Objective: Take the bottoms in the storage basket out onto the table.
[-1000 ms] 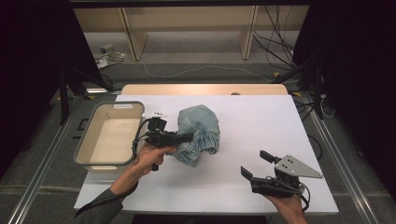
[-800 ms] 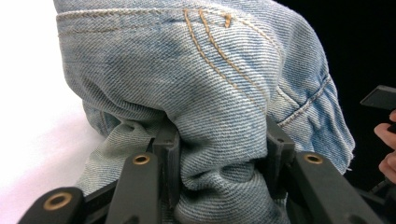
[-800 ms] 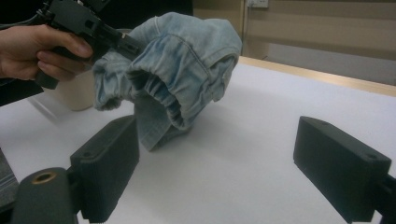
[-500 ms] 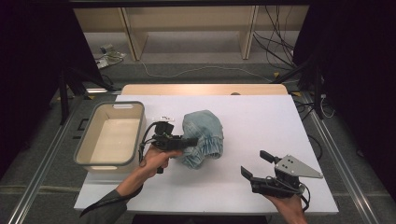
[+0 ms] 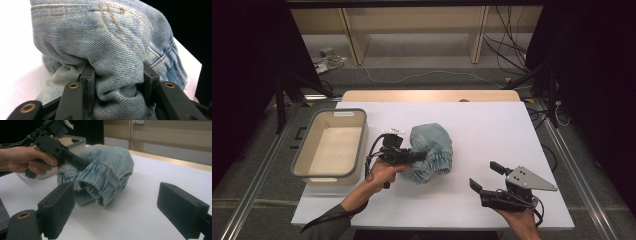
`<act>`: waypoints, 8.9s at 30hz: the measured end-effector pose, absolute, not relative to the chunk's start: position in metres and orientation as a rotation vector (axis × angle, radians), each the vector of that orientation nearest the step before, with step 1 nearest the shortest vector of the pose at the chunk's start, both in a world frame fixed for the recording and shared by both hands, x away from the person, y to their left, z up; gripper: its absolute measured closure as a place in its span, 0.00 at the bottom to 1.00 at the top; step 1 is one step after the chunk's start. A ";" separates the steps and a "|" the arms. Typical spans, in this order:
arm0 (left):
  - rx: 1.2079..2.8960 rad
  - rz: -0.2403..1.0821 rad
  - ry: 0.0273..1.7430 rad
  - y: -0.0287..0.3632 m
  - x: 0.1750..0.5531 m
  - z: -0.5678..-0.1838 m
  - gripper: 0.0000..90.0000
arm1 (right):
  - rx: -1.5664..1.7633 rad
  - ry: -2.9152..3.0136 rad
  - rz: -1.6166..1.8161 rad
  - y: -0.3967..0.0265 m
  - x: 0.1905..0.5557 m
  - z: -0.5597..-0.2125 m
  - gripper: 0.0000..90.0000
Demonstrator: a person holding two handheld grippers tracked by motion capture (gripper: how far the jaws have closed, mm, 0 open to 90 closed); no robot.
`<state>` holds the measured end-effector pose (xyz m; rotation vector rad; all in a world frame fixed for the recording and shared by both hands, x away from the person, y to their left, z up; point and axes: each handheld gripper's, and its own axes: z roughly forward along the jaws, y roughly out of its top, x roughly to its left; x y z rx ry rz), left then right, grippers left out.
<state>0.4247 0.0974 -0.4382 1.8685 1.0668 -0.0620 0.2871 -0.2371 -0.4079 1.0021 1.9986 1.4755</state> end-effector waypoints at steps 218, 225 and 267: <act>1.713 0.281 0.666 0.166 0.351 -0.411 0.07 | 0.989 2.012 1.485 -0.236 0.286 -0.409 0.17; 1.721 0.264 0.675 0.170 0.350 -0.413 0.07 | 0.987 2.013 1.485 -0.235 0.287 -0.409 0.17; 1.800 0.254 0.773 0.194 0.332 -0.433 0.00 | 1.018 2.049 1.449 -0.234 0.289 -0.412 0.11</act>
